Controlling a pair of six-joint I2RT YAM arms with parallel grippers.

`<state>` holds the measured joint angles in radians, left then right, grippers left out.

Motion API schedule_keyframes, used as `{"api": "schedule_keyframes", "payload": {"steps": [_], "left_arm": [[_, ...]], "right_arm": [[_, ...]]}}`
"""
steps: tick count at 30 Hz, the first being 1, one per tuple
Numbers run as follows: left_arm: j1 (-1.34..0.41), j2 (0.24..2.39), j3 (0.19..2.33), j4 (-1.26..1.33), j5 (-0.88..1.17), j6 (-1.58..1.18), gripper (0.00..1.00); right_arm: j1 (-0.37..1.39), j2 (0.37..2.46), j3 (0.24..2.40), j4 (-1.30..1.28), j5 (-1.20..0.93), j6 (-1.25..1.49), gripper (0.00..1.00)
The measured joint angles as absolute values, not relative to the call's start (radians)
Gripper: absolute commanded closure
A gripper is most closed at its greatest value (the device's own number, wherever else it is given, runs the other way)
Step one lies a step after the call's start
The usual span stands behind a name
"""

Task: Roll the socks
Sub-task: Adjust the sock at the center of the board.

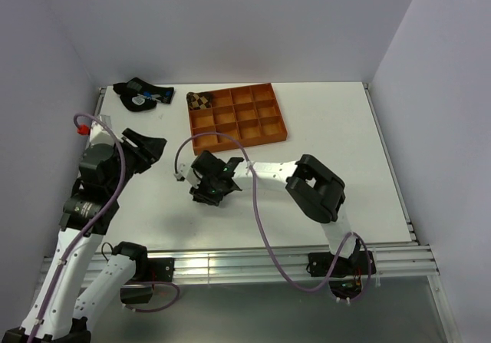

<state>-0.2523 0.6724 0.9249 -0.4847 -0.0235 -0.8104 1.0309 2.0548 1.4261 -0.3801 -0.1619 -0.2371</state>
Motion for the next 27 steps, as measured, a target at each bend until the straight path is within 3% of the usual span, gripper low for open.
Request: {"api": "schedule_keyframes", "payload": {"steps": [11,18,24,27], "left_arm": [[-0.278,0.611,0.569,-0.282,-0.048,-0.97,0.56],[-0.501,0.678,0.442,-0.094,-0.206,-1.01,0.57],[-0.675,0.834,0.386,0.1,-0.301,-1.007,0.56],[-0.685,0.839,0.34,0.15,-0.316,-1.008,0.55]], "right_arm": [[0.844,1.949,1.301,-0.65,-0.544,-0.4,0.68],[0.734,1.956,1.307,-0.868,-0.77,-0.56,0.71],[0.715,1.953,1.285,-0.886,-0.796,-0.585,0.57],[0.715,1.928,1.244,-0.871,-0.773,-0.58,0.55]]}}
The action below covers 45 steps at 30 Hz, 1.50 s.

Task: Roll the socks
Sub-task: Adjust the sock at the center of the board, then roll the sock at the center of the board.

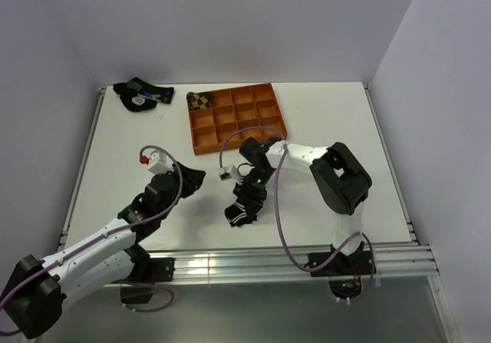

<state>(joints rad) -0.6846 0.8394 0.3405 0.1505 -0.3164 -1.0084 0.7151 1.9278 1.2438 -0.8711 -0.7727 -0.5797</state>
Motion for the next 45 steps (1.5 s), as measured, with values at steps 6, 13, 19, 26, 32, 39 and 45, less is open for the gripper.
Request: {"api": "schedule_keyframes", "payload": {"steps": [6,13,19,26,32,39,45], "left_arm": [[-0.685,0.794,0.343,0.152,-0.345,-1.008,0.54],[-0.685,0.691,0.381,0.089,-0.383,-1.011,0.52],[-0.685,0.54,0.426,-0.024,-0.442,-1.034,0.52],[-0.685,0.487,0.598,-0.175,-0.515,-1.049,0.52],[-0.685,0.505,0.682,-0.247,-0.531,-1.049,0.51],[-0.685,0.524,0.692,-0.298,-0.531,-1.042,0.5],[-0.685,0.524,0.692,-0.302,-0.53,-1.041,0.5]], "right_arm": [[0.732,1.776,1.156,-0.783,-0.677,-0.553,0.54],[0.858,1.571,0.942,-0.571,-0.424,-0.513,0.51],[0.904,1.606,0.945,-0.481,-0.301,-0.455,0.51],[0.941,1.71,1.104,-0.467,-0.253,-0.354,0.52],[1.005,1.757,1.172,-0.474,-0.248,-0.263,0.53],[1.045,1.777,1.169,-0.509,-0.231,-0.191,0.53],[1.058,1.777,1.157,-0.524,-0.225,-0.165,0.53]]}}
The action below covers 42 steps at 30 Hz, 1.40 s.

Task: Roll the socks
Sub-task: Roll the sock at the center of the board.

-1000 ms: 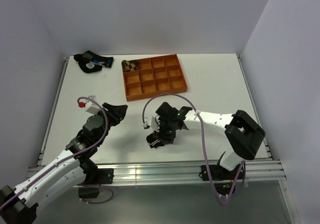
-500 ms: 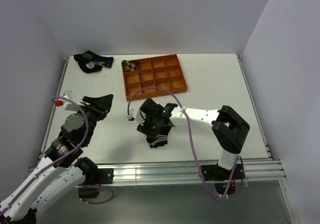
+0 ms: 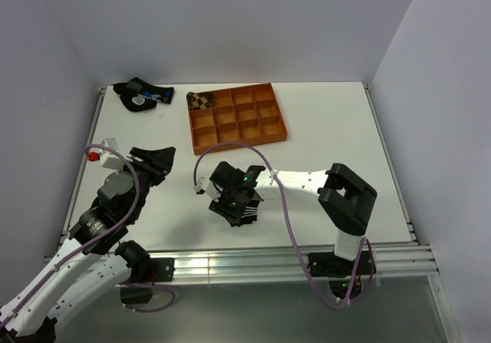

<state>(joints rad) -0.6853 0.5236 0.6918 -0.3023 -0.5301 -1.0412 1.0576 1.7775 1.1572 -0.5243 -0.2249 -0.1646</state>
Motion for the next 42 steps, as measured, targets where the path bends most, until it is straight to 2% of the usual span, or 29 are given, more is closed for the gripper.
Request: {"api": "schedule_keyframes", "payload": {"steps": [30,34,37,42], "left_arm": [[-0.685,0.554,0.69,-0.298,-0.524,-1.042,0.5],[-0.685,0.558,0.69,-0.295,-0.521,-1.042,0.51],[-0.685,0.573,0.69,-0.292,-0.521,-1.041,0.51],[-0.685,0.585,0.686,-0.274,-0.521,-1.042,0.52]], "right_arm": [[1.082,1.806,1.127,-0.545,-0.202,-0.22,0.46],[1.082,1.827,1.153,-0.558,-0.2,-0.23,0.54],[1.082,1.842,1.168,-0.562,-0.191,-0.239,0.65],[1.069,1.852,1.181,-0.562,-0.212,-0.265,0.77]]}}
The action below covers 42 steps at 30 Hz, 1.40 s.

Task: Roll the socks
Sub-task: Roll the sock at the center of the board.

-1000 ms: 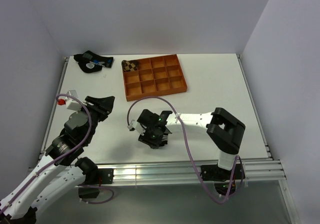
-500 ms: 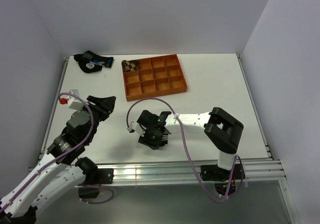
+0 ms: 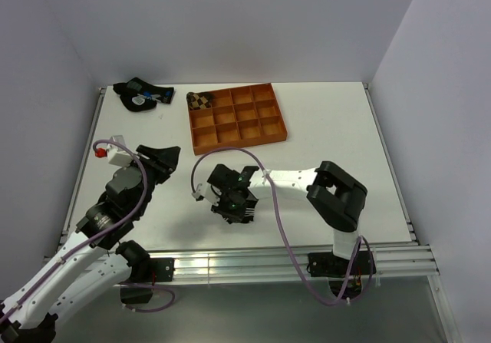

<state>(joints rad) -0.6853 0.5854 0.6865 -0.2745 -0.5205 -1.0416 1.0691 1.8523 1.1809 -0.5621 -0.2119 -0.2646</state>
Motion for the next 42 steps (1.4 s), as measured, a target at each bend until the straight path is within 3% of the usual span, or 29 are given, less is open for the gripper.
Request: {"api": "schedule_keyframes", "payload": {"steps": [8,18,26,34,42], "left_arm": [[-0.685,0.592,0.676,-0.221,-0.514,-1.024,0.67],[-0.705,0.67,0.542,0.012,-0.398,-0.934,0.77],[-0.844,0.811,0.327,0.268,-0.345,-0.857,0.77],[-1.0,1.047,0.262,0.555,-0.307,-0.76,0.61],[-1.037,1.317,0.272,0.735,-0.198,-0.674,0.54]], "right_arm": [[0.896,1.89,1.213,-0.671,-0.529,-0.367,0.78],[0.678,2.072,1.435,-1.066,-0.938,-0.641,0.77],[0.611,2.263,1.5,-1.272,-1.081,-0.81,0.78],[0.537,2.297,1.5,-1.312,-1.108,-0.828,0.78],[0.533,2.297,1.499,-1.32,-1.11,-0.823,0.79]]}}
